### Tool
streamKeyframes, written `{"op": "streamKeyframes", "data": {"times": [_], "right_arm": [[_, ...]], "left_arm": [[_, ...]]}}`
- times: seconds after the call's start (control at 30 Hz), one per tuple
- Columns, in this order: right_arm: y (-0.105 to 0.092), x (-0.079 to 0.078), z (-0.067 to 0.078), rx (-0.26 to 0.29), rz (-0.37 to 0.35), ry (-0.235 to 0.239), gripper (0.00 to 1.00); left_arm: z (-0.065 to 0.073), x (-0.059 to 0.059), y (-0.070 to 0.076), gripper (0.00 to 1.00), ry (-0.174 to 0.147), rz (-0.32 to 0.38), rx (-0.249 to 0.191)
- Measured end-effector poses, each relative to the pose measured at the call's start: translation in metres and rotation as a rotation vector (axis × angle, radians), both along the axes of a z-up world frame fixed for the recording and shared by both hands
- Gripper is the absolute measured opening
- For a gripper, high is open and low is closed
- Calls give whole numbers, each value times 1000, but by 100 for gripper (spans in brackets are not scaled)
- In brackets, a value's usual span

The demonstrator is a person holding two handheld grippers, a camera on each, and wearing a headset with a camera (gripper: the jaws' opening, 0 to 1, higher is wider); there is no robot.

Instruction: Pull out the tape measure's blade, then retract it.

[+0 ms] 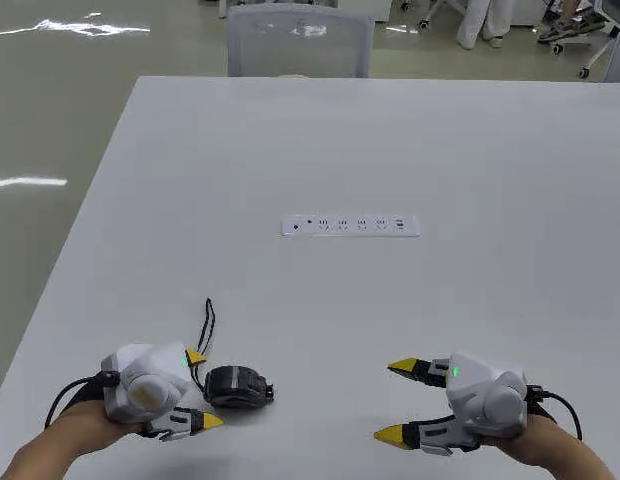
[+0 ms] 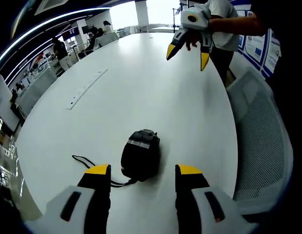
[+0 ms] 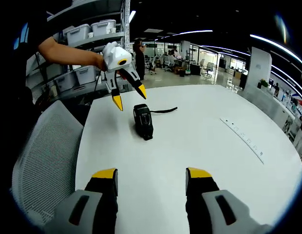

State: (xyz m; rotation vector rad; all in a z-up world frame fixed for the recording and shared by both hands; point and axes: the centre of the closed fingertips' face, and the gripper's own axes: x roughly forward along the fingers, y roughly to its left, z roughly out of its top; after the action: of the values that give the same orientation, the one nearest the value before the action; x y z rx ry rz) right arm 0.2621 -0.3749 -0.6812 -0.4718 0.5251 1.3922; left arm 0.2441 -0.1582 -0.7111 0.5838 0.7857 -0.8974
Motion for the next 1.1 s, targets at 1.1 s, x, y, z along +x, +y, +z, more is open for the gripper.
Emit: {"op": "streamKeyframes", "data": {"times": [1.1], "right_arm": [[70,18,-36,1,143,9,48]], "left_arm": [[-28,12,-8,35,63,-181,49]]}}
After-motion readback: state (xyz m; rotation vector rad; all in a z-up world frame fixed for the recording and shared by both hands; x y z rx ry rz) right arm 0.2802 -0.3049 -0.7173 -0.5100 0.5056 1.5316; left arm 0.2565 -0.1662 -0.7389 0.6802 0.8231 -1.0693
